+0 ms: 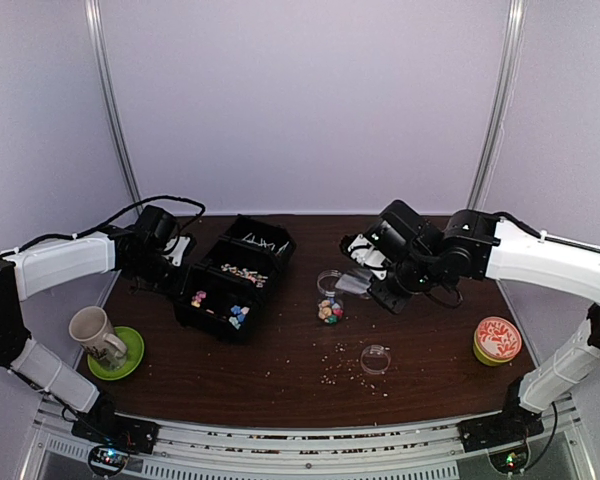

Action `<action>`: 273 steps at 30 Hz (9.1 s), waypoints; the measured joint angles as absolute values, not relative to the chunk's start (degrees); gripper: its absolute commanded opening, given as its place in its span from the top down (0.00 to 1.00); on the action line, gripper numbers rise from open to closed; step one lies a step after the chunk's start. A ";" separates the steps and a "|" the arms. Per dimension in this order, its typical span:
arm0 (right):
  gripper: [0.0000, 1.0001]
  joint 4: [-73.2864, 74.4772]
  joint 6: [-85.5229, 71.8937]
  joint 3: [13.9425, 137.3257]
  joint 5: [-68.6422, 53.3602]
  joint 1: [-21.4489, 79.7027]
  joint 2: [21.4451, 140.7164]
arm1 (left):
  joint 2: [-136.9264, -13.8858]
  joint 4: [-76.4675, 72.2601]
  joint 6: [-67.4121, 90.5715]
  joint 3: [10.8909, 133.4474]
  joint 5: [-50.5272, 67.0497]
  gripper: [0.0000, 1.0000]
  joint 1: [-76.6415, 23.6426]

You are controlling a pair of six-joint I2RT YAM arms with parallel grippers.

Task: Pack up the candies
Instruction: Place the fake candies in the packing bottle, then scoop the fake candies from the storage box, then place the fake candies in the packing bottle.

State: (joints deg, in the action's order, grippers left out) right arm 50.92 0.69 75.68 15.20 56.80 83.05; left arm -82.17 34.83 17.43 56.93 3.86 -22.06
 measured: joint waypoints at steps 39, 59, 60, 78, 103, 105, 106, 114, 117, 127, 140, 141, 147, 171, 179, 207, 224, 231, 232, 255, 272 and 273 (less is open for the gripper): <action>1.00 41.87 14.06 84.07 18.26 68.23 87.55 | -82.17 34.83 17.43 56.97 5.82 1.00 -22.06; 1.00 57.19 13.21 112.40 16.27 71.29 112.68 | -82.04 34.83 17.23 57.58 5.93 1.00 -22.46; 1.00 57.52 13.06 112.92 16.19 71.31 113.30 | -82.00 34.85 17.06 57.60 5.56 1.00 -22.68; 1.00 62.83 11.11 122.65 13.52 71.37 124.97 | -81.93 36.73 13.47 57.89 0.80 1.00 -27.57; 1.00 48.88 8.58 127.26 8.49 71.26 132.07 | -78.32 37.54 11.22 56.86 1.74 1.00 -28.49; 1.00 45.91 8.47 125.29 7.97 71.24 131.92 | -78.32 37.60 11.09 56.55 1.56 1.00 -28.42; 1.00 44.29 8.38 124.07 7.70 71.20 131.79 | -78.32 37.85 10.98 56.40 1.37 1.00 -28.29; 1.00 25.74 7.16 107.50 4.38 70.67 126.69 | -78.28 38.13 11.11 55.51 0.25 1.00 -27.66; 1.00 17.72 6.68 100.79 2.66 70.37 124.55 | -78.19 38.13 11.25 55.51 1.19 1.00 -27.49; 1.00 4.45 4.64 89.93 0.14 69.65 120.75 | -78.19 37.47 11.66 55.59 2.42 1.00 -27.11; 1.00 1.23 4.71 77.76 1.65 68.66 109.14 | -78.19 36.27 13.06 57.25 2.52 1.00 -26.55; 1.00 0.75 4.69 77.28 1.65 68.40 108.66 | -78.22 36.27 13.13 57.39 2.50 1.00 -26.50; 1.00 -0.78 4.84 76.23 2.00 67.35 106.63 | -78.22 36.10 13.21 57.58 2.52 1.00 -26.46; 1.00 1.17 7.81 65.78 10.22 64.20 90.19 | -78.37 36.32 13.23 57.80 2.52 1.00 -26.39; 1.00 8.27 7.49 64.10 14.35 62.52 85.01 | -78.46 36.42 13.23 57.82 2.55 1.00 -26.39; 1.00 32.91 3.31 63.26 19.16 59.96 79.02 | -79.09 36.56 13.39 57.89 2.55 1.00 -26.30; 1.00 40.91 2.22 68.03 20.53 59.86 80.01 | -79.09 36.56 13.39 57.89 2.55 1.00 -26.30; 1.00 43.86 2.13 70.24 21.45 59.68 81.73 | -79.09 36.56 13.39 57.89 2.55 1.00 -26.30; 1.00 44.31 2.13 70.57 21.54 59.66 82.02 | -79.09 36.56 13.39 57.89 2.55 1.00 -26.30; 1.00 52.56 4.34 77.38 22.98 59.35 85.76 | -79.09 36.56 13.39 57.89 2.55 1.00 -26.30; 1.00 53.76 4.75 78.65 23.33 59.35 84.55 | -80.31 36.51 13.41 57.89 2.59 1.00 -26.30; 1.00 53.34 4.78 78.63 23.31 59.35 83.96 | -80.66 36.51 13.45 57.89 2.61 1.00 -26.30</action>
